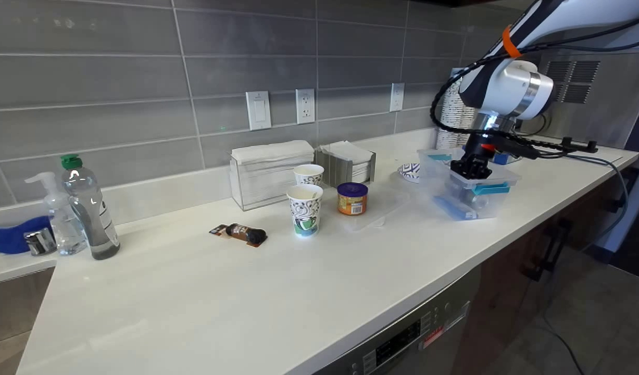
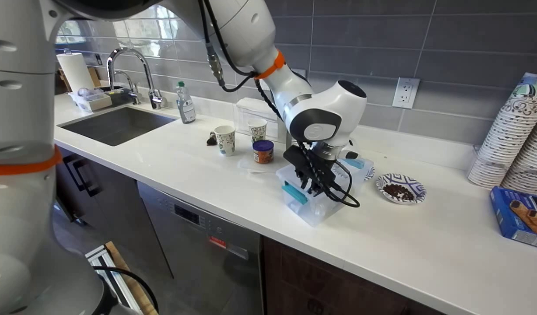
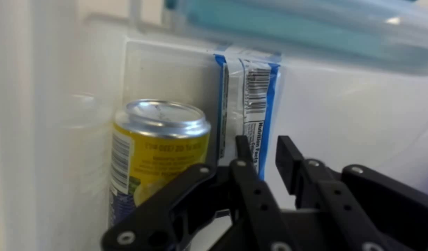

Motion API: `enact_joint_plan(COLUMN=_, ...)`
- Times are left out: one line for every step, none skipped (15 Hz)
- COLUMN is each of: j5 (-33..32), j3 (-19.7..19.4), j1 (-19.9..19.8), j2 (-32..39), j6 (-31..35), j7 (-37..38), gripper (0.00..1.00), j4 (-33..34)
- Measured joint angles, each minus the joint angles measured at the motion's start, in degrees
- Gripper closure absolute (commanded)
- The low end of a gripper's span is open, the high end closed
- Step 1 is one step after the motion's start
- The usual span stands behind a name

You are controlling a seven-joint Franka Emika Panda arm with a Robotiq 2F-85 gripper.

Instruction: Remove the chocolate bar from the basket

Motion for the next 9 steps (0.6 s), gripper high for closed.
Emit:
enact_joint_plan(j5=-0.7, j3=0.2, j1=0.0, j2=0.3, j6=0.9, j7=0.0, gripper=0.68, j4=0.0)
enact_joint_plan(j5=-1.6, j3=0.4, j1=0.1, j2=0.6, j6=1.9, j7=0.0, gripper=0.68, j4=-0.1)
enact_joint_plan(j5=-2.6, j3=0.5, j1=0.2, j2=0.9, j6=3.0, j7=0.0, gripper=0.66, j4=-0.1)
enact_joint_plan(j5=-3.6, j3=0.7, j1=0.3, j2=1.1, j6=4.0, j7=0.0, gripper=0.68, j4=-0.1)
enact_joint_plan(j5=-4.4, j3=0.8, j1=0.3, j2=1.3, j6=4.8, j7=0.0, gripper=0.65, j4=-0.1)
enact_joint_plan(j5=-5.1, j3=1.0, j1=0.3, j2=1.4, j6=5.6, j7=0.0, gripper=0.67, j4=-0.1)
enact_joint_plan(j5=-5.8, j3=1.2, j1=0.3, j2=1.5, j6=6.2, j7=0.0, gripper=0.67, j4=-0.1)
enact_joint_plan(j5=-6.4, j3=1.3, j1=0.3, j2=1.5, j6=6.7, j7=0.0, gripper=0.69, j4=-0.1)
enact_joint_plan(j5=-6.9, j3=1.3, j1=0.3, j2=1.5, j6=7.1, j7=0.0, gripper=0.68, j4=-0.1)
